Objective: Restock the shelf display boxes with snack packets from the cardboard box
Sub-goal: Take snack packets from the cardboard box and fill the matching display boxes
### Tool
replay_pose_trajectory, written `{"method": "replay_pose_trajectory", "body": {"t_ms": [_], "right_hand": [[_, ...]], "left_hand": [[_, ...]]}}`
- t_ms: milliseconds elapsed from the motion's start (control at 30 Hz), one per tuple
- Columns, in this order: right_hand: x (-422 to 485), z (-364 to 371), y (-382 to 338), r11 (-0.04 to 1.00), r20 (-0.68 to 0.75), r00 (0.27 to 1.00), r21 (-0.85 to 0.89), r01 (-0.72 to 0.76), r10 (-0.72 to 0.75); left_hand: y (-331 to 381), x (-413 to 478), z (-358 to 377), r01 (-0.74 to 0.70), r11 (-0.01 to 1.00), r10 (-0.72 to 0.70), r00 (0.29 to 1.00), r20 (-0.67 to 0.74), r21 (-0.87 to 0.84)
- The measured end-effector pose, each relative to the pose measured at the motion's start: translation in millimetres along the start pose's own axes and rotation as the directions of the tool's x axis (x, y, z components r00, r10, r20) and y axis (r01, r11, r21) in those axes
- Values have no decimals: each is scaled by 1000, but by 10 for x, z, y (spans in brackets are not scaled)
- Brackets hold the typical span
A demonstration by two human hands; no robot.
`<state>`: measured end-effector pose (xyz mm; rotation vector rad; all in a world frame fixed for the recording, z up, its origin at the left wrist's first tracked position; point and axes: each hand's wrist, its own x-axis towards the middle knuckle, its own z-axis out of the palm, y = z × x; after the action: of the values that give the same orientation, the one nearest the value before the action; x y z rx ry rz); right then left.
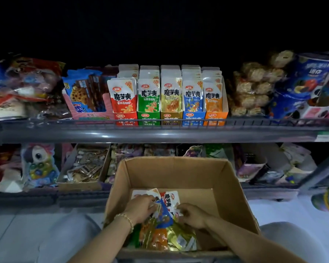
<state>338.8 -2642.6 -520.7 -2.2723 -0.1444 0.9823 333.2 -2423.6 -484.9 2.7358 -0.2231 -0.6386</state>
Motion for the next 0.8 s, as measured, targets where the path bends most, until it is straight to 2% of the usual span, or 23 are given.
{"method": "replay_pose_trajectory", "body": {"t_ms": [100, 200, 300, 433, 600, 700, 800], "right_hand": [[103, 182, 86, 993, 13, 998, 103, -59, 58], [217, 333, 80, 982, 40, 996, 166, -84, 78], [381, 396, 0, 971, -61, 990, 210, -111, 127], [481, 443, -100, 940, -73, 986, 320, -118, 148], [448, 393, -23, 930, -63, 994, 363, -56, 85], [311, 171, -21, 913, -89, 994, 407, -25, 67], [99, -106, -15, 884, -130, 991, 462, 65, -5]], "left_hand": [[-56, 5, 57, 52, 998, -52, 998, 35, -18], [-51, -4, 135, 66, 998, -65, 990, 127, 1], [-45, -5, 161, 62, 998, -64, 985, 163, 15], [-54, -10, 128, 68, 998, -69, 985, 157, 10], [-85, -6, 94, 70, 997, -67, 990, 120, -23], [-66, -6, 26, 79, 992, -74, 996, 51, -95], [-10, -19, -73, 79, 963, -85, 996, -11, -258]]}}
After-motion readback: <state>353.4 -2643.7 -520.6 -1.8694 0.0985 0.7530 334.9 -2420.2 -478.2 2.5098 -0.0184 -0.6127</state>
